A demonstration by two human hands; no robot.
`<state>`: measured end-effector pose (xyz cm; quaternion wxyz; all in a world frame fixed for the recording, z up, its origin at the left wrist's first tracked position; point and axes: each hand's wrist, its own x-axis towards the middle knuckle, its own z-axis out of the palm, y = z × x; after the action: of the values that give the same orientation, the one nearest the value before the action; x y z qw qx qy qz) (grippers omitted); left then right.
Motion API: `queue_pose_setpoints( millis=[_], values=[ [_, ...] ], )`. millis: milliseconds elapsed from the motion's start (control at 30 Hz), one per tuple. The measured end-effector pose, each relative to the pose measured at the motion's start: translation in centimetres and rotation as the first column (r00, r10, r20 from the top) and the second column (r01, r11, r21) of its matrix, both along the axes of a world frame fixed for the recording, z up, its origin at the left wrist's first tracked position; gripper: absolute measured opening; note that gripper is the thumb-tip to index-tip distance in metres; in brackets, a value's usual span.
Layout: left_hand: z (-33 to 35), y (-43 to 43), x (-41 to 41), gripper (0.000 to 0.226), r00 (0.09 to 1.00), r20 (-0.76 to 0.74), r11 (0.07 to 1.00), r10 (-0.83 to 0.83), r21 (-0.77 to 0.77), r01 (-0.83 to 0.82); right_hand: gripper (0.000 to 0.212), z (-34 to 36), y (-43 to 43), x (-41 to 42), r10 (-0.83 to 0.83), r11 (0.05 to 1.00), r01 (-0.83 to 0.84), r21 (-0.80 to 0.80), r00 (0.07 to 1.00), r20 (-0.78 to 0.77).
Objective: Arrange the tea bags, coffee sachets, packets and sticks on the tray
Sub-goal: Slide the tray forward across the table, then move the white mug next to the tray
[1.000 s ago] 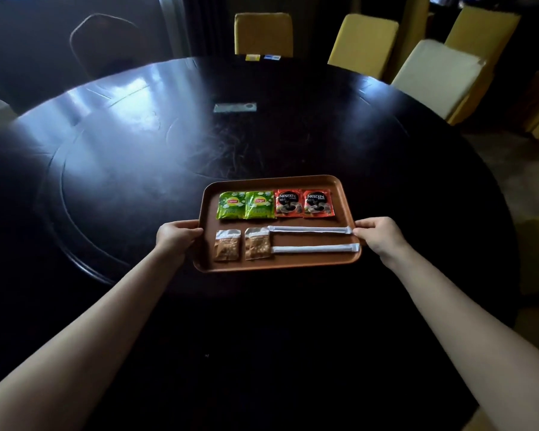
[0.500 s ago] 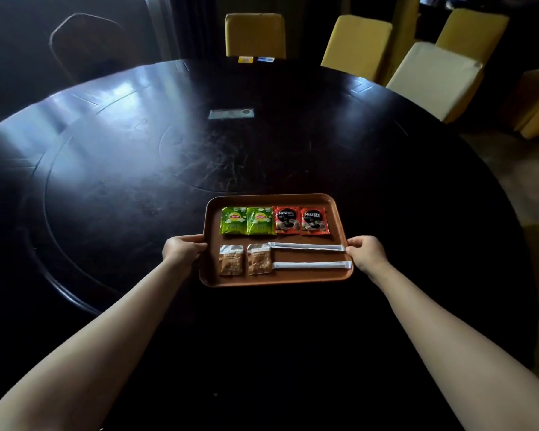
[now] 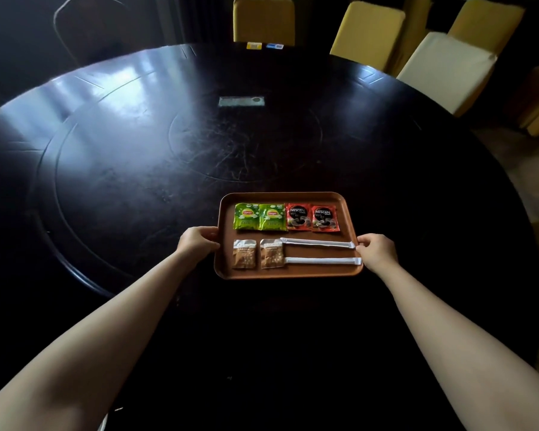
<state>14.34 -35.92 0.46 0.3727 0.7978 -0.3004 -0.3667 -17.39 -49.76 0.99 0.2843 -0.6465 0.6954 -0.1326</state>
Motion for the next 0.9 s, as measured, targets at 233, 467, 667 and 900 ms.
queue_pose_setpoints(
  millis=[233,467,667,900],
  values=[
    [-0.2,3.4,2.5,0.032,0.818,0.501,0.959,-0.282,0.146,0.241,0.024,1.7,1.8,0.6,0.041,0.999,-0.039,0.020,0.994,-0.105],
    [-1.7,12.7,10.1,0.048,0.793,0.478,0.907,-0.377,0.366,0.210,0.038,1.9,10.9,9.4,0.295,0.936,-0.305,-0.178,0.952,-0.081],
    [-2.0,12.6,13.0,0.055,0.673,0.524,0.844,-0.522,0.431,0.318,0.030,1.6,19.5,13.8,0.606,0.796,-0.594,-0.121,0.784,0.134],
    [-3.2,13.2,15.2,0.059,0.525,0.619,0.811,-0.584,0.422,0.405,0.039,-0.9,28.9,18.4,0.854,0.449,-0.885,0.126,0.466,0.231]
  ],
)
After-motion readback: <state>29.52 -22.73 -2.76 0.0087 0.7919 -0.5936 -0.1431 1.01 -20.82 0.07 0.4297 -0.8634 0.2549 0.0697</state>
